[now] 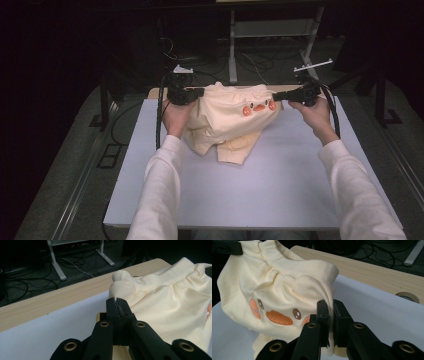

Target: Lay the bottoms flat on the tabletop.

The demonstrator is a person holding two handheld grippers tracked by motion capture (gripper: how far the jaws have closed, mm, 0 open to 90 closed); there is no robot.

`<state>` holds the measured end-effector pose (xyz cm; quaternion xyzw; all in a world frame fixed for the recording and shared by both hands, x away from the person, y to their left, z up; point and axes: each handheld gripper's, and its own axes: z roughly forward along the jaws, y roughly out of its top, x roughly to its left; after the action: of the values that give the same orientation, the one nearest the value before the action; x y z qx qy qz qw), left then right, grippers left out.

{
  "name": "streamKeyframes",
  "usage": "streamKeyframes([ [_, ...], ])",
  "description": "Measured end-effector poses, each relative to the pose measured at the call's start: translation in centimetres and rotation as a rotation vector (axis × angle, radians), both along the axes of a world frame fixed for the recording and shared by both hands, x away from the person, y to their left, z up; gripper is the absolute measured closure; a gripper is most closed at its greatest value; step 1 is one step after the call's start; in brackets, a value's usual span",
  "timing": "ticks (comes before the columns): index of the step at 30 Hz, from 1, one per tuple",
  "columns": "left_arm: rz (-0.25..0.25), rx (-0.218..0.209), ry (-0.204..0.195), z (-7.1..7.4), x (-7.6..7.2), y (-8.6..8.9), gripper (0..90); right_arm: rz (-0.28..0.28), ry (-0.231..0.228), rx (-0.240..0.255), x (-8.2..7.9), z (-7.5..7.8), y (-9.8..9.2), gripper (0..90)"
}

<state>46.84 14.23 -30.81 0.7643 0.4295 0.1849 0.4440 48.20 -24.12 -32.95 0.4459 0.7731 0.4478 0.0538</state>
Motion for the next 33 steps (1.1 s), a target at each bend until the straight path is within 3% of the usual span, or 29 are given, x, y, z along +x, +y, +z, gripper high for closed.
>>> streamKeyframes([
  [7, 0.022, -0.014, 0.003, -0.8, 1.3, 0.1, 88.8, -0.033, -0.024, 0.013, 0.7, -0.6, 0.2, 83.6],
  [18, 0.061, -0.011, 0.000, -1.1, 3.9, -0.2, 88.8, -0.099, -0.017, 0.028, 2.8, -2.3, 1.1, 83.8],
  [24, 0.071, -0.001, 0.003, -1.2, 4.4, -0.2, 88.8, -0.109, -0.031, 0.010, 3.4, -2.3, 1.6, 83.8],
  [33, 0.080, 0.007, 0.035, -2.6, 4.7, -0.6, 88.4, -0.141, 0.005, -0.002, 4.1, -3.5, 2.3, 82.3],
])
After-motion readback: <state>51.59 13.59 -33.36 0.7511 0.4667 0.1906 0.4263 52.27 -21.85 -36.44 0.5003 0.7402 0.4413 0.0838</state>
